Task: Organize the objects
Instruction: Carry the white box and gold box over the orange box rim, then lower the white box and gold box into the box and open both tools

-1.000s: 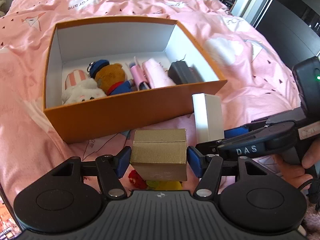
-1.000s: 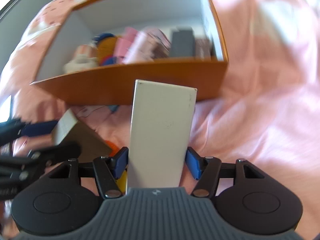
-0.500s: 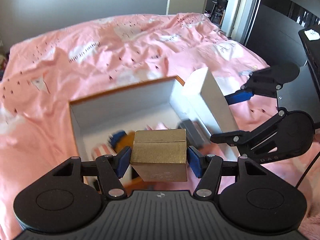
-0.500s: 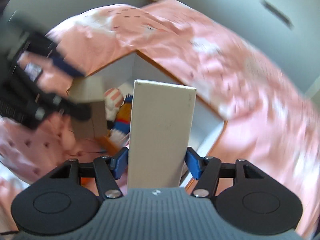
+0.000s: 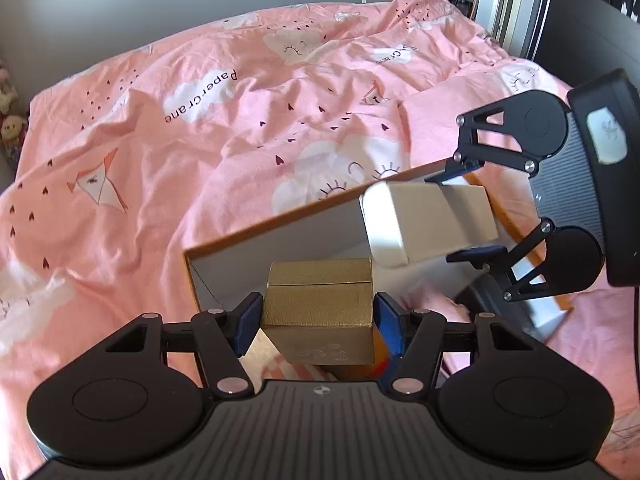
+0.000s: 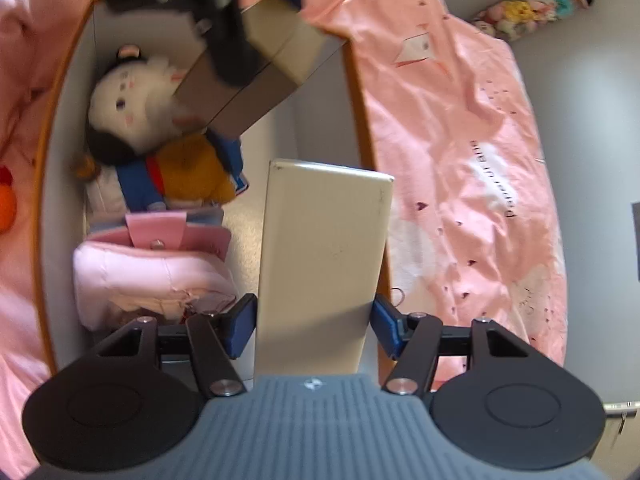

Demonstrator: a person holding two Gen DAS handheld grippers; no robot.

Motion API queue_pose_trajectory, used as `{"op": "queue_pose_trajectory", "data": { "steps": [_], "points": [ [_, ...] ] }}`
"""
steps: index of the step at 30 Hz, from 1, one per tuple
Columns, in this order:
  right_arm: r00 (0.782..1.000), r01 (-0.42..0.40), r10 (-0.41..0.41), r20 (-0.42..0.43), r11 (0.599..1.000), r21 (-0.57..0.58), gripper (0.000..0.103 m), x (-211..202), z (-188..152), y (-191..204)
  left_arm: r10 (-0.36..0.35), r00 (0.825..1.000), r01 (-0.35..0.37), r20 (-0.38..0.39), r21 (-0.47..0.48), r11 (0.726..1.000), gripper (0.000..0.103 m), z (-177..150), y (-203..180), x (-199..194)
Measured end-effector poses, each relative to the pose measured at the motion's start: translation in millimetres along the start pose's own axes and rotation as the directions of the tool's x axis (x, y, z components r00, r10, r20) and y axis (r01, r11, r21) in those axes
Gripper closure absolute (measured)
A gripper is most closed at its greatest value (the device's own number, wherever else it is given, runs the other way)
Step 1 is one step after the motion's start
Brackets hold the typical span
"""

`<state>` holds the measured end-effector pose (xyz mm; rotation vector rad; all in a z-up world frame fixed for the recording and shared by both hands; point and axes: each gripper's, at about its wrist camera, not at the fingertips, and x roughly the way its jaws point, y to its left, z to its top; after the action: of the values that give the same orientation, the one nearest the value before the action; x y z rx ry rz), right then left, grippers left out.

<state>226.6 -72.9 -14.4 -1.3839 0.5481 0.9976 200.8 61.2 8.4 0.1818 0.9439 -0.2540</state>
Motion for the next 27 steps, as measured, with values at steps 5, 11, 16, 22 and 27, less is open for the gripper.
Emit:
{"op": "queue_pose_trajectory", "data": {
  "steps": [5,11,16,22,27],
  "points": [
    [0.998,-0.058,0.058,-0.010,0.996,-0.068,0.040,33.8,-2.6,5.3,0.027,1.000,-0.027,0.003,0.066,0.997,0.033,13.8,-2.4,23.9],
    [0.994,-0.111,0.109,-0.021,0.986,-0.128,0.040,61.6,-1.9,5.2,0.017,1.000,-0.017,0.000,0.125,0.992,0.033,20.2,-7.4,43.2],
    [0.991,-0.136,0.132,-0.035,0.977,-0.165,0.040,75.0,0.0,4.0,0.007,1.000,-0.004,-0.030,0.118,0.993,0.033,20.7,-6.0,58.6],
    [0.992,-0.123,0.116,-0.053,0.977,-0.175,0.039,75.2,-2.1,3.1,0.019,0.997,-0.010,-0.070,0.126,0.992,0.033,18.5,-5.3,72.3],
    [0.992,-0.121,0.116,-0.059,0.988,-0.100,0.040,65.0,-10.1,-5.5,0.022,0.997,-0.008,-0.074,0.192,0.981,0.033,16.8,-9.2,78.7]
  ]
}}
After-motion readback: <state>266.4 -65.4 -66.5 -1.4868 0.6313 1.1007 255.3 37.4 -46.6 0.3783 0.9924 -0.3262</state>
